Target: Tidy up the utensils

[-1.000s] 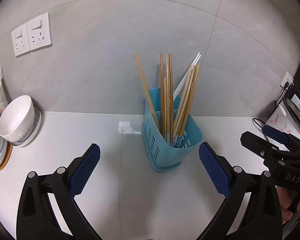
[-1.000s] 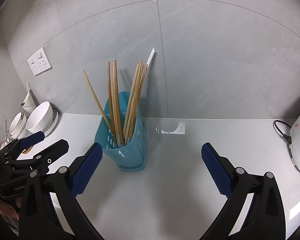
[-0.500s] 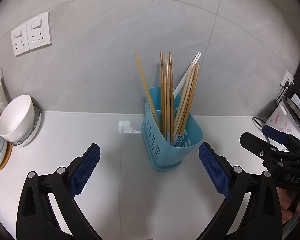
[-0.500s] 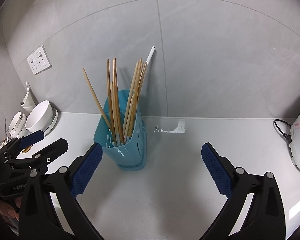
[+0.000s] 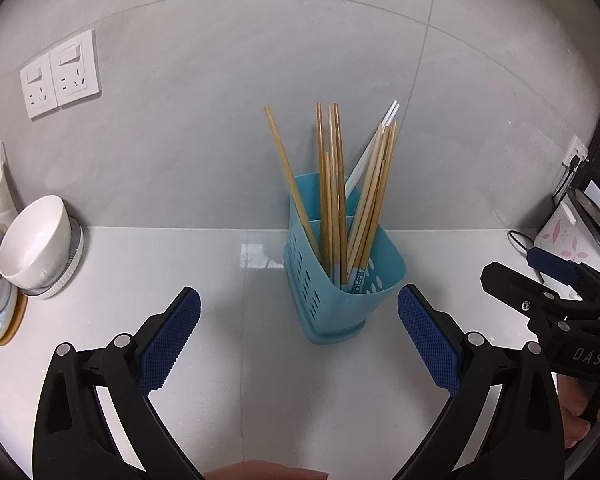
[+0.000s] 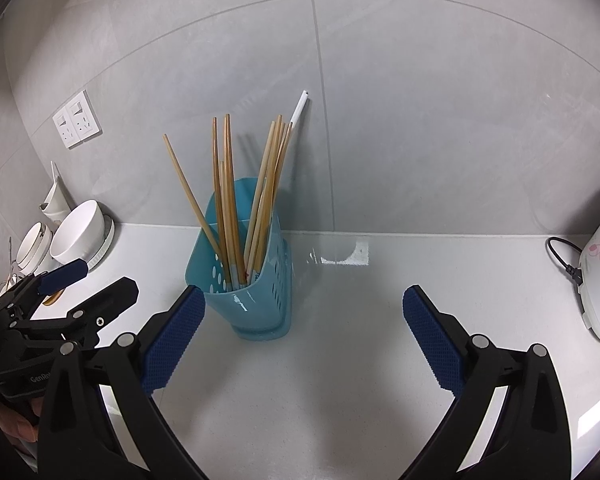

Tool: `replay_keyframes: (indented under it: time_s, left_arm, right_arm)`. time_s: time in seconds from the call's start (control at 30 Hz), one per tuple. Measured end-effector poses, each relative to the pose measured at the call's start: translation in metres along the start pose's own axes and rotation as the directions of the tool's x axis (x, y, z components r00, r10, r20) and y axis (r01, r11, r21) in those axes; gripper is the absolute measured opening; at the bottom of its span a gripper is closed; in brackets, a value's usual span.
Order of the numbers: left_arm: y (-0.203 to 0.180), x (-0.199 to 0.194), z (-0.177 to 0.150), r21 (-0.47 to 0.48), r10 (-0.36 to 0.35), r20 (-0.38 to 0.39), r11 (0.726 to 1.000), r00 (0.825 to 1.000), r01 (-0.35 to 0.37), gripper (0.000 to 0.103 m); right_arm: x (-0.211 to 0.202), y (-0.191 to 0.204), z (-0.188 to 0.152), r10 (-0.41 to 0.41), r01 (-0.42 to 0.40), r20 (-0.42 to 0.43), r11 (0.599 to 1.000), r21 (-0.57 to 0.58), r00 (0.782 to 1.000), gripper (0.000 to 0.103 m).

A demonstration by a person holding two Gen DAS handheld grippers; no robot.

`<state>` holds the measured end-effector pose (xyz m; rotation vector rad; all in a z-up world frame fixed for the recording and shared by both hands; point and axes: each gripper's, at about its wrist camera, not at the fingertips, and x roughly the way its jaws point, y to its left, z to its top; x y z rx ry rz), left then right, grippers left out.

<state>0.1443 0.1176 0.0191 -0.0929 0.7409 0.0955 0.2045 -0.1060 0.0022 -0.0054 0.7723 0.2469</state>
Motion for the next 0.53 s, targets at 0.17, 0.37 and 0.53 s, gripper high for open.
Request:
replay_keyframes:
  time_s: [0.17, 0.37, 0.53]
  left_arm:
    - [-0.0002, 0.0005, 0.0011, 0.003, 0.005, 0.003, 1.0, 1.0, -0.005, 0.097]
    - [0.0009, 0.001, 0.0015, -0.003, -0.012, -0.002, 1.0, 1.0, 0.012, 0.097]
    - [-0.0006, 0.0009, 0.0015, 0.011, -0.004, -0.003, 1.0, 1.0, 0.004, 0.097]
  right_arm:
    - [0.0007, -0.0001, 0.0003, 0.0, 0.0, 0.0, 1.0, -0.001, 1.0, 0.095]
    - [0.0, -0.0007, 0.0002, 0.0, 0.0, 0.002, 1.0, -0.002, 1.0, 0.095]
    - [-0.0001, -0.0009, 0.0009, 0.0, 0.0, -0.001, 1.0, -0.002, 1.0, 0.095]
